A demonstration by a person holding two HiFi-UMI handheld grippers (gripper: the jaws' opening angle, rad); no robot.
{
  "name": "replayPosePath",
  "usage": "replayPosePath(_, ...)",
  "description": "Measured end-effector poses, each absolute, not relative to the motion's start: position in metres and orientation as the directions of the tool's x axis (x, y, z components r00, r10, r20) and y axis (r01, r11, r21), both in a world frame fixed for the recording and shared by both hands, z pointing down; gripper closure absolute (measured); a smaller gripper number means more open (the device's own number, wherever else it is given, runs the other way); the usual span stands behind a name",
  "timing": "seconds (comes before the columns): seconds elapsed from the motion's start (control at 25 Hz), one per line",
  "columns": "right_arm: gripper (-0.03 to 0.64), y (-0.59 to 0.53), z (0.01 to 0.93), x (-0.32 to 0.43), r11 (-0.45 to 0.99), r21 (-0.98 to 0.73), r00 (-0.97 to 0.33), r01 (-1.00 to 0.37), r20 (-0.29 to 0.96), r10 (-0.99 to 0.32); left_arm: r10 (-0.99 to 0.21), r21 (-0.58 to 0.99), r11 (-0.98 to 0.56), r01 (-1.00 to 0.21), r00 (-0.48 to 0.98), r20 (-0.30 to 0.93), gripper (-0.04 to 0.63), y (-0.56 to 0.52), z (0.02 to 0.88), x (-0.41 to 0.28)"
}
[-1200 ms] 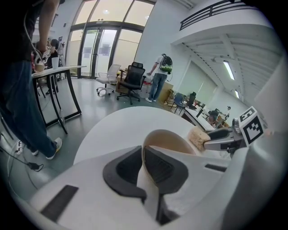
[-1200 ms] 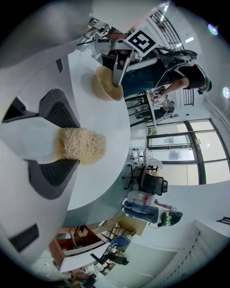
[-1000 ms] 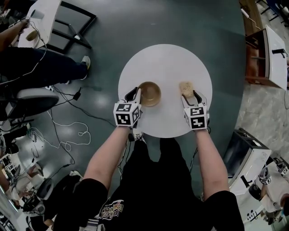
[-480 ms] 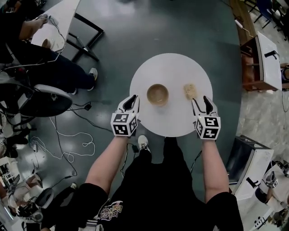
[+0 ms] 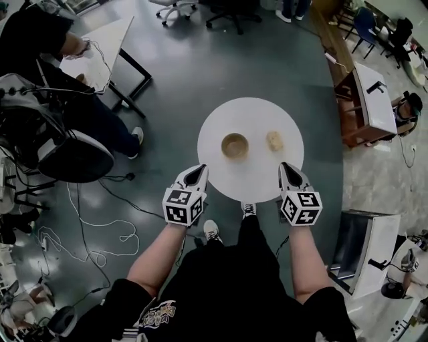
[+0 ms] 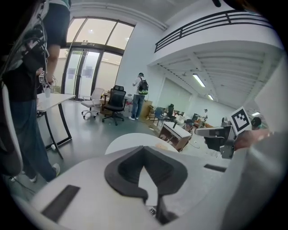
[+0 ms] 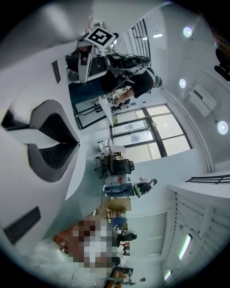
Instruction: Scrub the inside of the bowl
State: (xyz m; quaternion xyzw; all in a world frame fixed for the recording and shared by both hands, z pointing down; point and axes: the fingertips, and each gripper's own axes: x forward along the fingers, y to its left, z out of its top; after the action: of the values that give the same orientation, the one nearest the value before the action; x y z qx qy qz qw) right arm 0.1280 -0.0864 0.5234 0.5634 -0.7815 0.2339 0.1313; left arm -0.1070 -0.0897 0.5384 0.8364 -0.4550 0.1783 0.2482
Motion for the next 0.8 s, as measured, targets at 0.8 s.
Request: replayPosePath(0.8,0.595,0.059,0.49,0.011,0.25,-0.296,-0.361,-0.922,0.424,-0.831,-0.526,0.345,-0.621,-0.704,0.701,0.482,0.589,0.034,0.503,-0.12)
